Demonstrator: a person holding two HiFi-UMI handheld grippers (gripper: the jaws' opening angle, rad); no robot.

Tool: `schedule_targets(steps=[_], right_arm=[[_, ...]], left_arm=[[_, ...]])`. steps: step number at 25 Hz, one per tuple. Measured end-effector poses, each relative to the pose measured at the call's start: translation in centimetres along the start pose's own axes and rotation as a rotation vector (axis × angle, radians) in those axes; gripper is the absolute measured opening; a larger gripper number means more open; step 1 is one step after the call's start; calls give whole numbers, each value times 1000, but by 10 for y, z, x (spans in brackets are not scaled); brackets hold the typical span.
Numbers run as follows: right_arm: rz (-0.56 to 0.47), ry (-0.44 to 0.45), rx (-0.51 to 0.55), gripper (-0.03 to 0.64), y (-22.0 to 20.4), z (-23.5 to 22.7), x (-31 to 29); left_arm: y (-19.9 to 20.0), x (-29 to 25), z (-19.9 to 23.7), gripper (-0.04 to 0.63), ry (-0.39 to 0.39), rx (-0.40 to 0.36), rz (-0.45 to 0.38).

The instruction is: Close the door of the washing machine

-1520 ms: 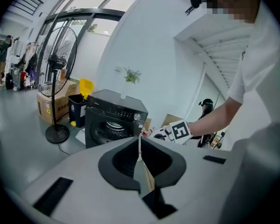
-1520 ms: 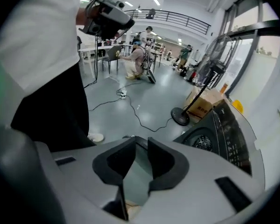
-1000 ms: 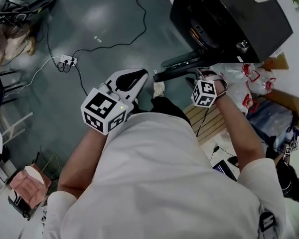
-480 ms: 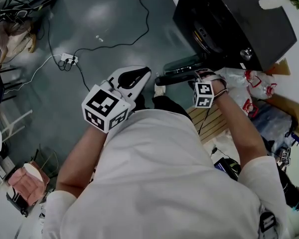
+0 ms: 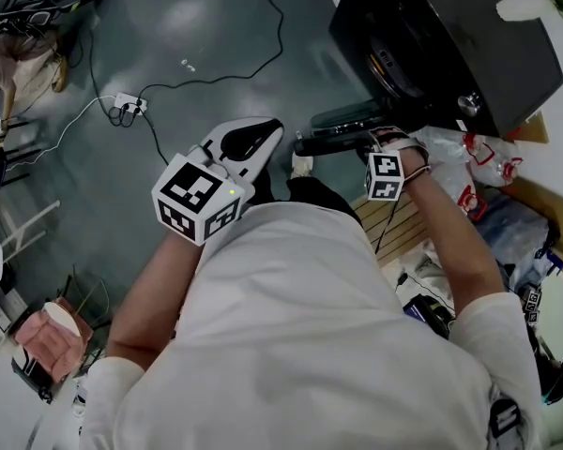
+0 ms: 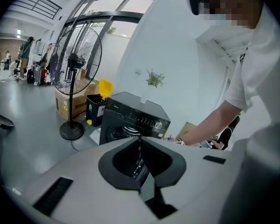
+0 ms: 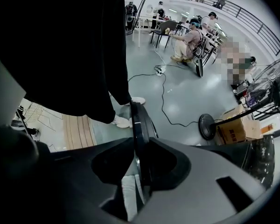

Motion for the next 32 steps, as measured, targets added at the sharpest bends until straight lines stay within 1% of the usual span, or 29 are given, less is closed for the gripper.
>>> schedule_targets(steps=[4,8,16,22,32], right_arm=[[-8,-2,-26,106,2,-6,1],[-20,-18,-79,103,3,-18,2],[-19,-54,-146,98,2,-49,-3],[-26,-70,-219,95,-1,-70,-3],[-20,-123,-316,89,-11,-112,-4]], left_arm=[[-1,1,5,21,8,2,1],[1,2,9,21,16,5,2],[2,-1,16,21,26,-9,8],[1,6,20,21,40,0,8],[-7,20,33,21,69,5,16]])
Point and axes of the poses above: the fingertips, and each gripper's own axes: x backward along the fingers, z to its left, y out of its top, the point moved 10 cm from there along x, backward along the fingers, and after that the axes turned 9 degrees about y, right-handed, at the moved point
